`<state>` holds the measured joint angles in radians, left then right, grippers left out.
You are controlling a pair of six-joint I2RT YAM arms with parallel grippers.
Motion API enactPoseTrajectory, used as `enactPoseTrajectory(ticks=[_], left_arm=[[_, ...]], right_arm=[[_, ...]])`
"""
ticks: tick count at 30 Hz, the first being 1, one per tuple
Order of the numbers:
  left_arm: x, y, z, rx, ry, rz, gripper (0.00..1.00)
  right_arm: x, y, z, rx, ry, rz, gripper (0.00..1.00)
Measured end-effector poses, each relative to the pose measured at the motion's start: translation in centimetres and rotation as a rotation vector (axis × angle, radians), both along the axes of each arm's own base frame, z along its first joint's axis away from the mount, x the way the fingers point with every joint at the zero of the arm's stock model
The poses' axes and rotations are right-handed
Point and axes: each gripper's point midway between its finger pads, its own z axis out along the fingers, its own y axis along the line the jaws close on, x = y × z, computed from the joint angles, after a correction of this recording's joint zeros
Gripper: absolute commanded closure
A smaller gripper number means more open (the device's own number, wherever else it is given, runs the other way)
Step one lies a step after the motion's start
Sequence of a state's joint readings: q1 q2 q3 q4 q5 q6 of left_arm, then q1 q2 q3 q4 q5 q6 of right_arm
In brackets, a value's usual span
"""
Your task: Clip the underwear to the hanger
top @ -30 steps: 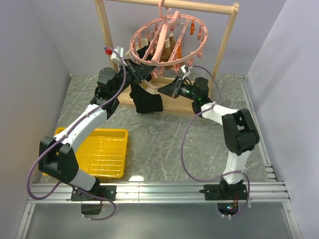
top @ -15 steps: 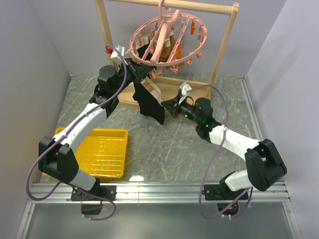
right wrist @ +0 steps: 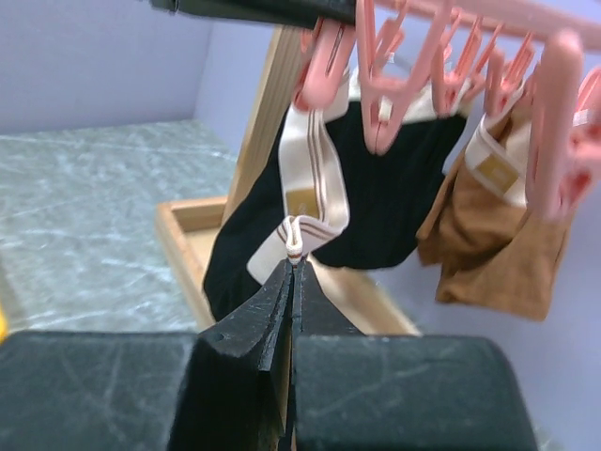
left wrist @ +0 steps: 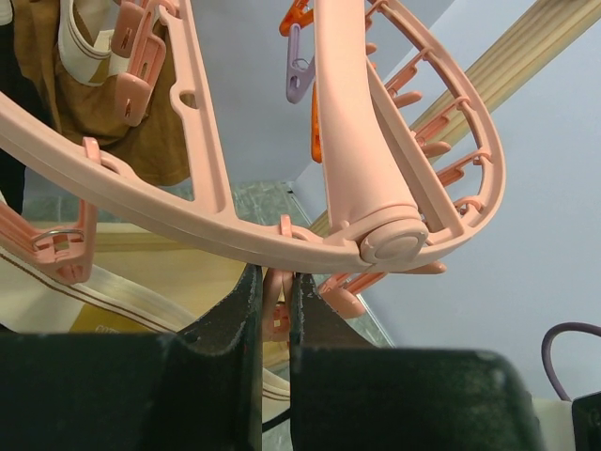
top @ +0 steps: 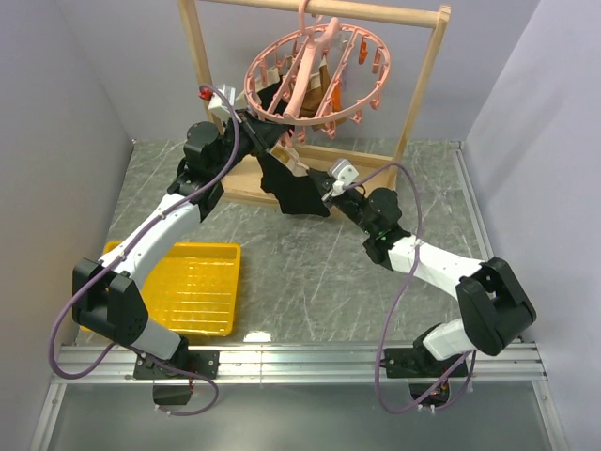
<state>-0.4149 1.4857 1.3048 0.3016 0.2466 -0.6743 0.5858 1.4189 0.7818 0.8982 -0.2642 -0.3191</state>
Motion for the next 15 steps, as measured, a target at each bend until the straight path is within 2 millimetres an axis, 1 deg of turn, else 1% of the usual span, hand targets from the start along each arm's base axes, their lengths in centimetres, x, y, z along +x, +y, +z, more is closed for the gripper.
enactPoseTrajectory(ticks=[5,7,15], left_arm=[[-0.1,-0.1,0.0,0.003,-0.002,-0.001,1.0],[-0.1,-0.2,0.0,0.006,-0.003,-0.001,1.0],[-0.4,-0.7,0.0,0.013,-0.009,-0.01,1.0]], right_arm=[[1.0,1.0,1.3,-0.011,-0.062,0.004,1.0],[1.2,1.3,1.7,-0.017,-0.082,0.002,1.0],[1.3,2.0,2.0,-0.041,-0.124,0.001,1.0]])
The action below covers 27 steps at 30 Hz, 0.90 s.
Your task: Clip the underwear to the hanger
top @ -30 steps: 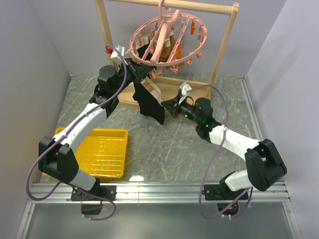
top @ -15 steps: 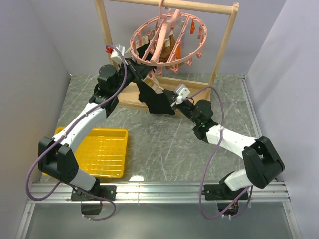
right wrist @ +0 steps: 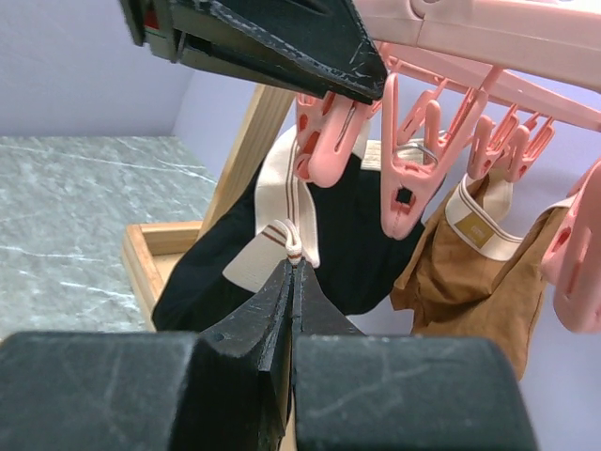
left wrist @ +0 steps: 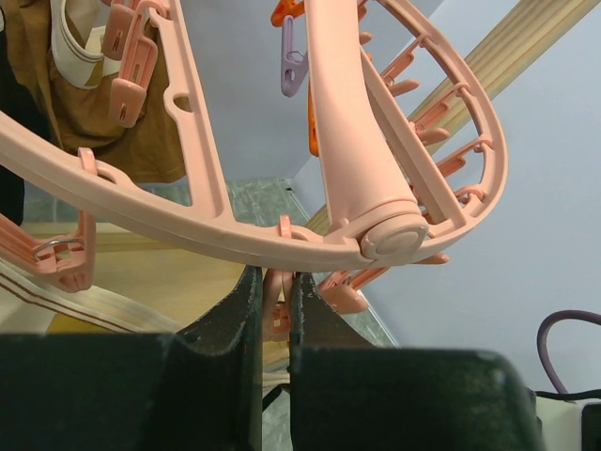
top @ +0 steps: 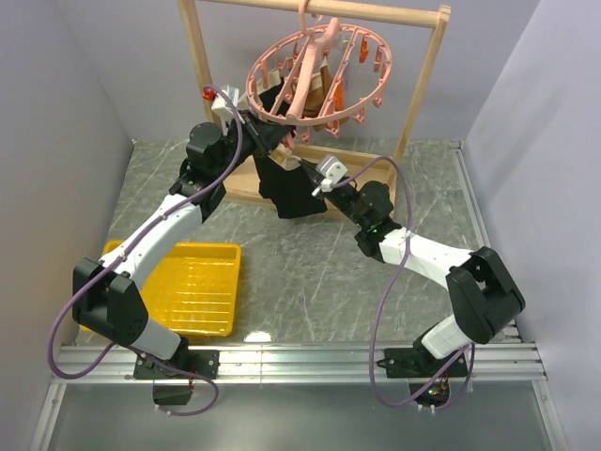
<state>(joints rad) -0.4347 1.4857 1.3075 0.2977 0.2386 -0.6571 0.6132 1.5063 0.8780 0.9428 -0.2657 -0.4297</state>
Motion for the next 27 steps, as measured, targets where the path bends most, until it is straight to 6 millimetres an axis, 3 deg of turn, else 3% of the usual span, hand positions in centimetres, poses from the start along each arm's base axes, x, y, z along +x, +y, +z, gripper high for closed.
enactPoseTrajectory(ticks=[6,27], left_arm=[[-0.2,-0.2,0.1,-0.002,-0.005,-0.012,1.0],[-0.8,-0.7,0.4,-0.023,-0.029,-0.057,1.0]], right_arm=[[0.8,0.3,0.5,0.004,-0.009,-0.014,1.0],[0.8,0.8,1.1,0.033,0.003,0.012,1.0]])
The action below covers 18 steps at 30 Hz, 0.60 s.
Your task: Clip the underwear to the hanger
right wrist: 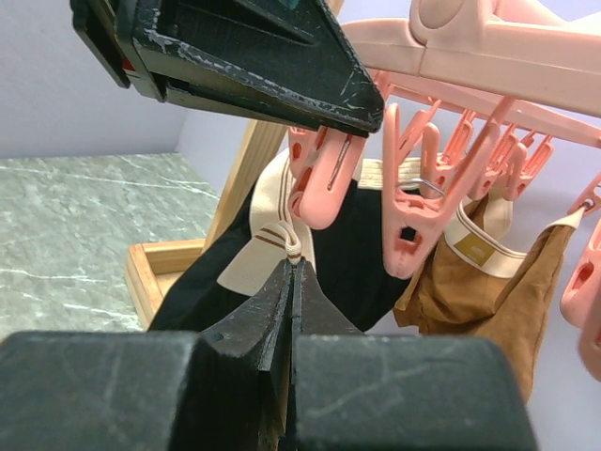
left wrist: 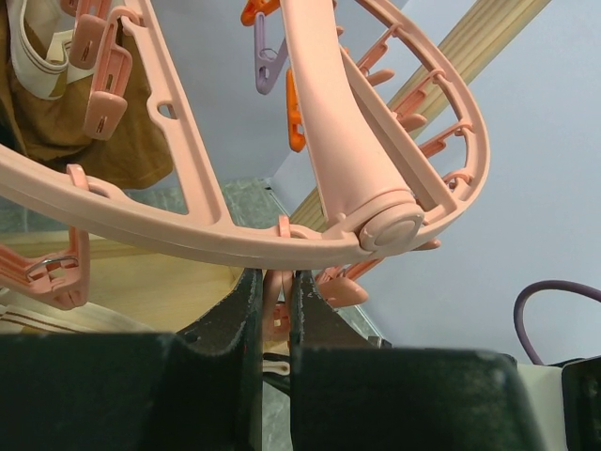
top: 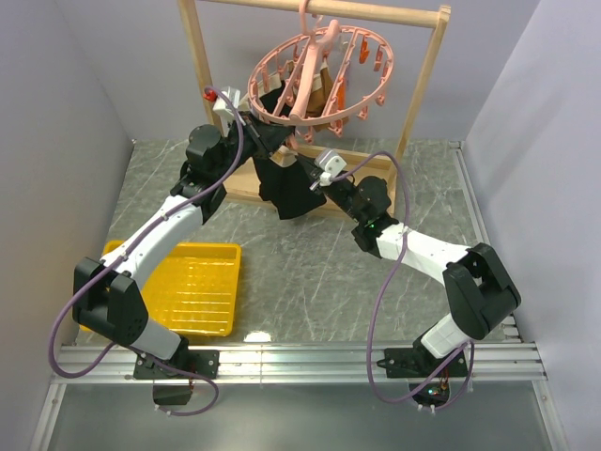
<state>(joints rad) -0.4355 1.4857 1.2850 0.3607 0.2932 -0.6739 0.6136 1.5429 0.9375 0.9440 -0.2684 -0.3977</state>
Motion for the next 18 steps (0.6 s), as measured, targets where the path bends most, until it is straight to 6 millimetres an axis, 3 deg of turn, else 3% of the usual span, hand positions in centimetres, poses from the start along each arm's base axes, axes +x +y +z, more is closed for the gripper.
enactPoseTrajectory(ticks=[9,18], left_arm=[[-0.3,0.2,0.2,-0.021,-0.035,-0.042,1.0],[-1.1,-0.1,0.7,-0.058,-0.064,-0.111,1.0]], right_arm=[[-0.3,0.1,0.1,0.016,0.021,0.066,1.0],[0.1,-0.7,1.8,0.063,0.046,0.127,1.0]])
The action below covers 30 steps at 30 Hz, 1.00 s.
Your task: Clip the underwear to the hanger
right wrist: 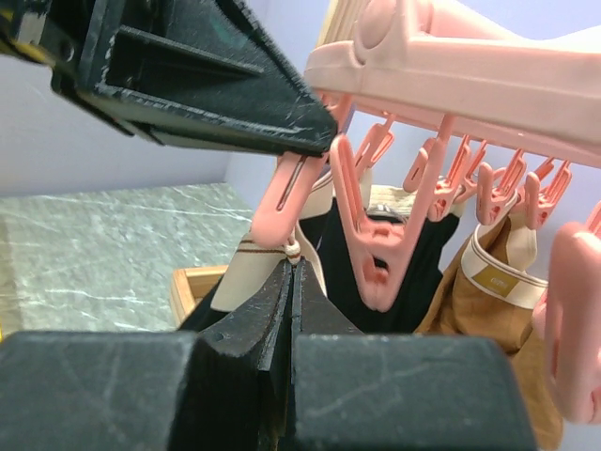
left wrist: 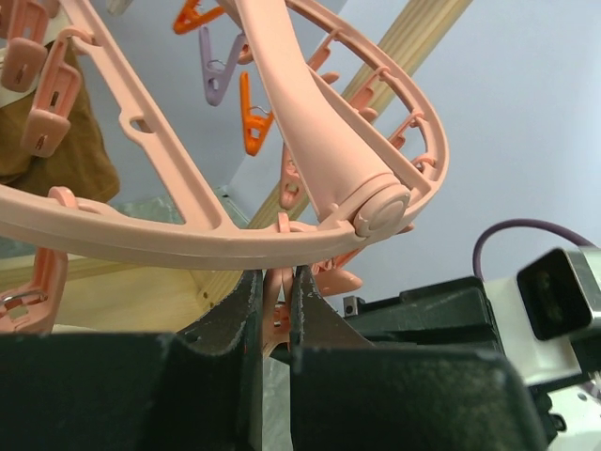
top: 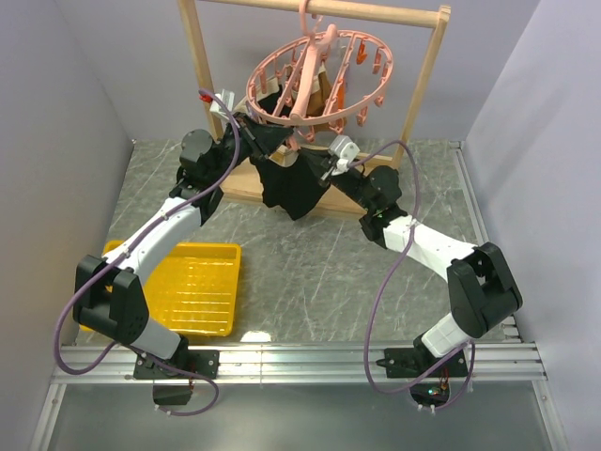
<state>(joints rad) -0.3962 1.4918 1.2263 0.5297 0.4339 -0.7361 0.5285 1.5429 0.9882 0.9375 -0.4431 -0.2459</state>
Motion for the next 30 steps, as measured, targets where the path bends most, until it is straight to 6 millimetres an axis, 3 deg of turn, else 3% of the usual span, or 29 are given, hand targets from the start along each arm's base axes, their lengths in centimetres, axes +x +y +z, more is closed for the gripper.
enactPoseTrajectory(ticks=[30], left_arm=[[-0.4,-0.2,0.1,-0.012,-0.025,-0.042,1.0]], right_arm=[[-0.6,0.1,1.6,0.083,0.131,0.159,1.0]])
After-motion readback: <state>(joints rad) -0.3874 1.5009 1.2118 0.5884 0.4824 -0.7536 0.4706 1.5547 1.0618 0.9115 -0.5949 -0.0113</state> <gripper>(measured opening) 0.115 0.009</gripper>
